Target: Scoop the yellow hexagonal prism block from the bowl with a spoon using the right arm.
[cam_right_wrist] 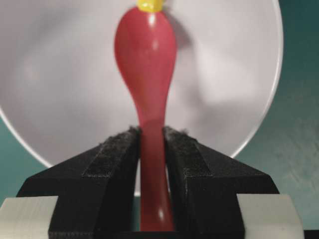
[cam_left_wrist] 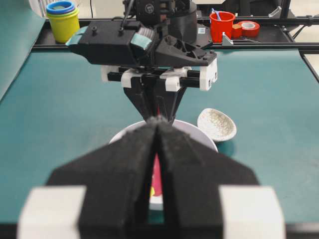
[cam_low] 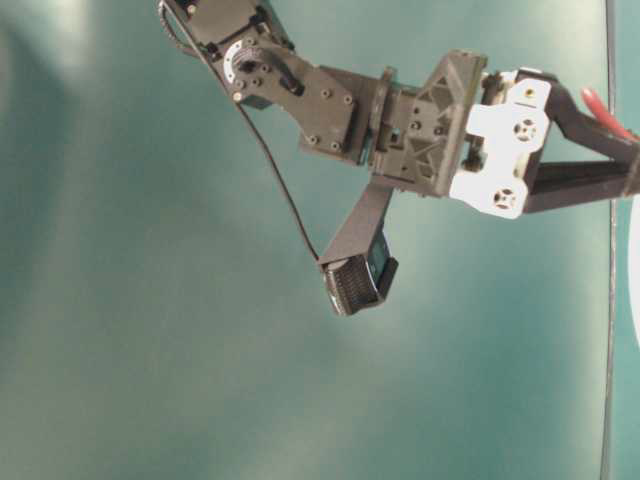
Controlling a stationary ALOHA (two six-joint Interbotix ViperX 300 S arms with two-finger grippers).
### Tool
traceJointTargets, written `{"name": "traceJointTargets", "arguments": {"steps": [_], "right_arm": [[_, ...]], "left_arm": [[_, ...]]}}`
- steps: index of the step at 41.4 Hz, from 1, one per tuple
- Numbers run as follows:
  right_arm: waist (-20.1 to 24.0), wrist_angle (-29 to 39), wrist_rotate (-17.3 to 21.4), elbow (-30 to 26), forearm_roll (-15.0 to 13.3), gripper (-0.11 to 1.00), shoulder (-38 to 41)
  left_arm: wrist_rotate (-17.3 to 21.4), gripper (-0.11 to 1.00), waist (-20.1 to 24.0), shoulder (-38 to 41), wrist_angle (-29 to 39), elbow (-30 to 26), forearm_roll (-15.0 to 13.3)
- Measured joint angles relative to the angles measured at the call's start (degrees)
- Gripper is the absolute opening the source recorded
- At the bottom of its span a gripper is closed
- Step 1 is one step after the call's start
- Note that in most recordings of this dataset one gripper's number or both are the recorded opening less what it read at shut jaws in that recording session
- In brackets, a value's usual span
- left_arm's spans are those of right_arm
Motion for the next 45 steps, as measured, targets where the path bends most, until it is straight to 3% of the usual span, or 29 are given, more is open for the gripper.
{"name": "traceJointTargets", "arguments": {"steps": [23, 45], "right_arm": [[0.0, -6.9, 0.0, 2.1, -0.1, 0.22, 0.0], [0.0, -8.1, 0.0, 2.6, -0.1, 0.22, -0.1]], "left_arm": [[0.0, 0.01, 0.0, 0.0, 0.0, 0.0, 0.0], [0.0, 0.01, 0.0, 0.0, 0.1, 0.0, 0.1]]}}
